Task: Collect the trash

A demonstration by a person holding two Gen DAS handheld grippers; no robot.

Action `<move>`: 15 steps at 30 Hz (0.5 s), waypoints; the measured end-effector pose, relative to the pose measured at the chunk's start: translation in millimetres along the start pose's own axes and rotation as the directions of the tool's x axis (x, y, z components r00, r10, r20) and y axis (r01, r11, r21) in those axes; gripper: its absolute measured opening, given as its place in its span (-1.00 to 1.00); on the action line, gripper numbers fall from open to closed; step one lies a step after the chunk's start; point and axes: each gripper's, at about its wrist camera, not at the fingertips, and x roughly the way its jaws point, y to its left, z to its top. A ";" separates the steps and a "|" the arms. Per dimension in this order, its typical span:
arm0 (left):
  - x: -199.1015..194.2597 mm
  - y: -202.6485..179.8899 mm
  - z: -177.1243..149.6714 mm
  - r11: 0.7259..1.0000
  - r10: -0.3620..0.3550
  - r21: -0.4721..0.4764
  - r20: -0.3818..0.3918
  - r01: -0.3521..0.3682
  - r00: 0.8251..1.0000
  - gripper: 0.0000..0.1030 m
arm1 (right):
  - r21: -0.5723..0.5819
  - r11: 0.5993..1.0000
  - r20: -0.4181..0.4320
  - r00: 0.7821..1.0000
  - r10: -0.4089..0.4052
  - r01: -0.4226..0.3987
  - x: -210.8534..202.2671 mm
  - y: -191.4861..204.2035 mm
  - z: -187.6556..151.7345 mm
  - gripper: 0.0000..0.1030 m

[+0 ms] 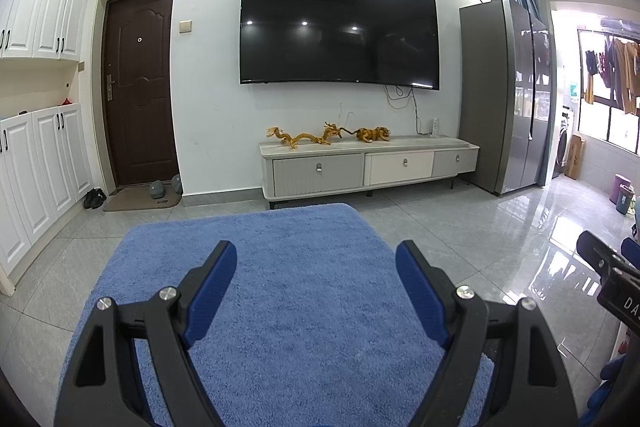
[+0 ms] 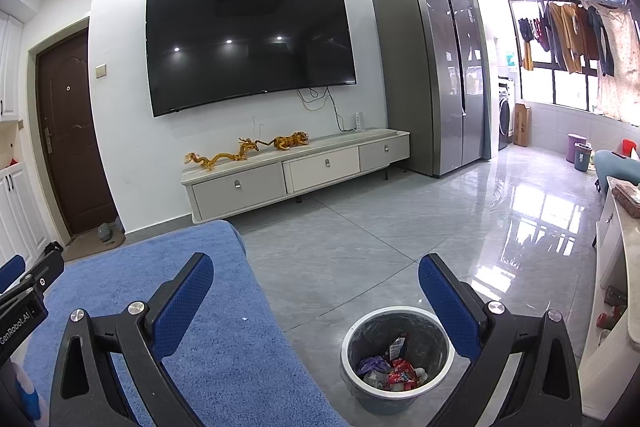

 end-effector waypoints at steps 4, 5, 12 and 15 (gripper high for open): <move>0.1 -0.1 -0.5 1.000 -0.001 0.003 -0.002 0.001 1.000 0.57 | 0.001 1.000 0.001 1.000 0.000 0.000 -0.5 -0.6 0.7 1.00; 0.0 -0.3 -0.5 1.000 -0.002 0.003 -0.002 0.002 1.000 0.57 | 0.000 1.000 0.001 1.000 0.000 0.000 -0.3 -0.7 0.8 1.00; 2.2 -1.8 -0.1 1.000 -0.007 0.015 -0.005 0.007 1.000 0.57 | -0.001 1.000 -0.004 1.000 -0.001 0.001 0.2 -0.3 -2.3 1.00; 3.1 -1.8 0.1 1.000 -0.007 0.018 -0.007 0.007 1.000 0.57 | 0.001 1.000 -0.006 1.000 -0.002 0.002 0.3 -2.1 -2.7 1.00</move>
